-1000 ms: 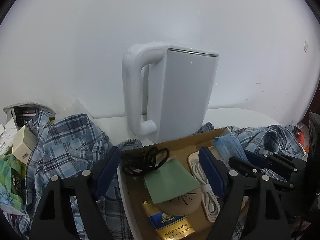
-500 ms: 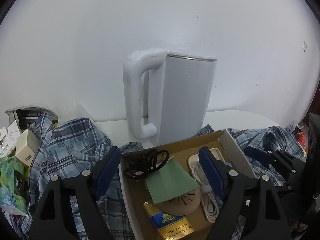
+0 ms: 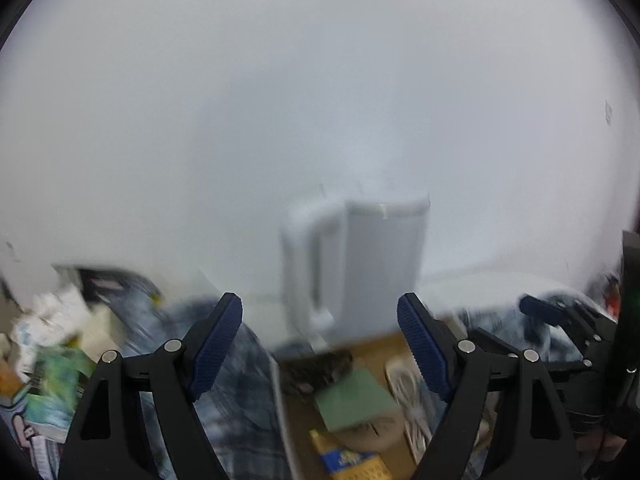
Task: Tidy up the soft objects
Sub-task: 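Withdraw both tools up from the box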
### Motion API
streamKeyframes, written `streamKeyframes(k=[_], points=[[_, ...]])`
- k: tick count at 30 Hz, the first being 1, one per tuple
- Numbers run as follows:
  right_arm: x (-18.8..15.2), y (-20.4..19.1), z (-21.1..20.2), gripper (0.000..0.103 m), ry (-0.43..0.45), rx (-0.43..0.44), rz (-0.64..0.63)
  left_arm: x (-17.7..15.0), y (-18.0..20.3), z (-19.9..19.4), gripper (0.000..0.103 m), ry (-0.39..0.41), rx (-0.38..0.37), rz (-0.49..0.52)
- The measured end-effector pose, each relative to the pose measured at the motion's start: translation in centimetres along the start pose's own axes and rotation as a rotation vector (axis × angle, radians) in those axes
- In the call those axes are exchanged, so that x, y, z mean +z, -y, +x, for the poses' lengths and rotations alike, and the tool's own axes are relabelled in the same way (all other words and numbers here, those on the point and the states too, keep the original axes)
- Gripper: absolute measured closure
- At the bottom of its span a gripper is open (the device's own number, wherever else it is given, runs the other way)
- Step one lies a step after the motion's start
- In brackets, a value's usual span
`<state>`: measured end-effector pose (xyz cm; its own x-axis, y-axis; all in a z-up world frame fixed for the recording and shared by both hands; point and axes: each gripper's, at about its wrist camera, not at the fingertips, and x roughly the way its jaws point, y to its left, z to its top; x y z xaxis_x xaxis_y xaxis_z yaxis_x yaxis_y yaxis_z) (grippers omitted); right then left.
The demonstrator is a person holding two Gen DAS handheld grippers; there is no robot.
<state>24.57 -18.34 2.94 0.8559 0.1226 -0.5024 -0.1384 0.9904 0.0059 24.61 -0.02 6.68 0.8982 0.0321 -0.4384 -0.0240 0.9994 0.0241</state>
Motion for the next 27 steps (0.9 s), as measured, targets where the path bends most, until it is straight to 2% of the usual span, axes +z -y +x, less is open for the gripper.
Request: streamKeyframes(k=[5,7,8,11,14,20,24,27], points=[[2.3,0.1,-4.8,0.012,0.137,-0.006,-0.003,1.6,-0.7,-5.2,0.021,0.143,0.005,-0.038],[3.0,-0.1,-7.1,0.008,0.189,-0.012,-0.009,2.1,-0.9,-7.3,0.016,0.195,0.014,-0.030],[3.2,-0.1,-8.2,0.002,0.214,-0.016,-0.011,2.2,-0.9,-8.7,0.013,0.229,0.013,-0.026],[3.7,-0.5,-11.7,0.000,0.290,-0.027,-0.016,2.3,-0.9,-11.9,0.000,0.306,-0.008,-0.026],[3.9,-0.7,-14.9,0.000,0.349,-0.025,-0.012,1.9,-0.9,-14.9,0.000,0.368,-0.012,-0.032],[3.0,-2.0,-20.3,0.000,0.428,-0.018,-0.040,0.6,-0.2,-19.4,0.000,0.418,-0.001,0.009],[0.9,-2.8,-23.1,0.000,0.484,-0.036,-0.050,-1.9,0.0,-22.4,0.000,0.450,-0.017,0.003],[-1.3,-3.1,-24.3,0.000,0.495,-0.029,-0.031,-4.3,0.2,-23.6,0.000,0.466,-0.019,-0.020]])
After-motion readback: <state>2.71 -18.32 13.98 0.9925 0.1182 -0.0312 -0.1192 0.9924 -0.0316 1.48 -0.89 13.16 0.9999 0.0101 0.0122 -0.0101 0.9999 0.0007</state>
